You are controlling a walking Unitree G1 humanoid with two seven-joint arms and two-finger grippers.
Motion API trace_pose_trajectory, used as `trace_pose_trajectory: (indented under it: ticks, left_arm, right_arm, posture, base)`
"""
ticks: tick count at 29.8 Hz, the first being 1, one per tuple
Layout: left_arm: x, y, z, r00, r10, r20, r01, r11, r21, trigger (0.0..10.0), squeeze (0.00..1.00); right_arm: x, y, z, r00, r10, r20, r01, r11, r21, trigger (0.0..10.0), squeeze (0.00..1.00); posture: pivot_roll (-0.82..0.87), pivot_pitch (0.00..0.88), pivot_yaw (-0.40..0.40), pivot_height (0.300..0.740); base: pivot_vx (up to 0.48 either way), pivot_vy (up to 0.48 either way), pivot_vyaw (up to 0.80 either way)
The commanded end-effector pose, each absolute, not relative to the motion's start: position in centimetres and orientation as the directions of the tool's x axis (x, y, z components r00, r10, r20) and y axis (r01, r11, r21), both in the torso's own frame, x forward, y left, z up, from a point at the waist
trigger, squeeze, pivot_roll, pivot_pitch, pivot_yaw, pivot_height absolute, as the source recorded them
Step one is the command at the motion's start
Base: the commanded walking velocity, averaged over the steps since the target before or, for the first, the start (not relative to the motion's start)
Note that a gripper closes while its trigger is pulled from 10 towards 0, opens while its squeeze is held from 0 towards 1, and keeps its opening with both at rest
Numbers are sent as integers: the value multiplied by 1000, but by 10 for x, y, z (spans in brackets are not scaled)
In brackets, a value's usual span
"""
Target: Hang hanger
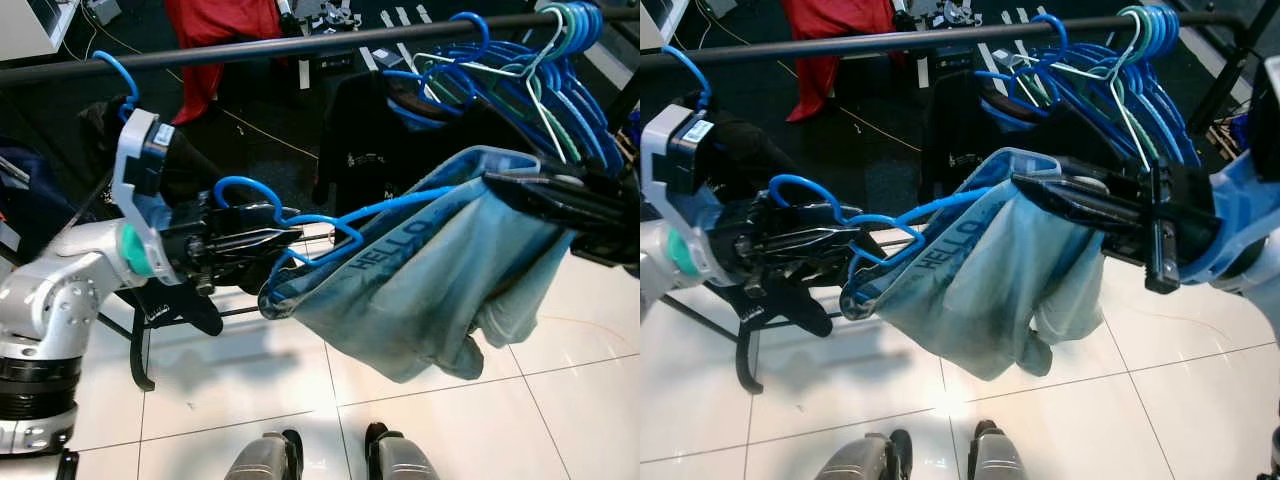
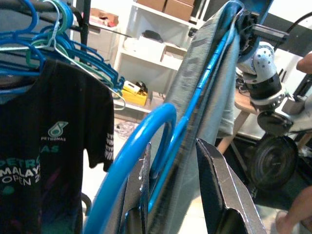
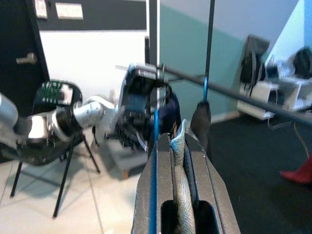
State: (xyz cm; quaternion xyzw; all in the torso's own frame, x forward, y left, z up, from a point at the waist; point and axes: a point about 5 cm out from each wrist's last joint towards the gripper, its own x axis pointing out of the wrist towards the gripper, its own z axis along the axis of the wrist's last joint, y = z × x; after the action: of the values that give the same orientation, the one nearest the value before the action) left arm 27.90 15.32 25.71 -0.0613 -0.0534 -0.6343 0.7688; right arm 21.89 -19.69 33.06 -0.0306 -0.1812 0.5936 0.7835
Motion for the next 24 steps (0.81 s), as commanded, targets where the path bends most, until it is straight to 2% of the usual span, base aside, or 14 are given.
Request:
trace_pose_trajectory:
  ticks: [1, 8, 12, 24]
  left_arm:
    - [276, 151, 258, 173, -970, 169, 985, 173, -15, 10000, 0]
    - [277, 150, 254, 197, -965, 173, 980, 199, -6, 10000, 0]
    - [283, 158, 256, 246, -954, 174, 968, 251, 6, 10000, 0]
    - [289, 169, 264, 297, -933, 205, 952, 306, 14, 10000, 0]
  right_arm:
    - [216, -196, 333, 210, 943, 259, -919, 280, -277, 10000, 0]
    - [213, -193, 343, 170, 936, 308, -919, 263, -292, 10000, 0]
    - [208, -195, 352, 140, 927, 349, -922, 251, -296, 10000, 0]
    - [205, -201, 354, 144, 909, 392, -927, 262, -268, 10000, 0]
  posture:
    - [-143, 104, 121, 740]
    - [-141, 98, 119, 740]
    - [-143, 97, 118, 740]
    - [-144, 100, 119, 740]
  base:
    - [0, 0, 0]
    - [0, 0, 0]
    - [0, 0, 0]
    - [0, 0, 0]
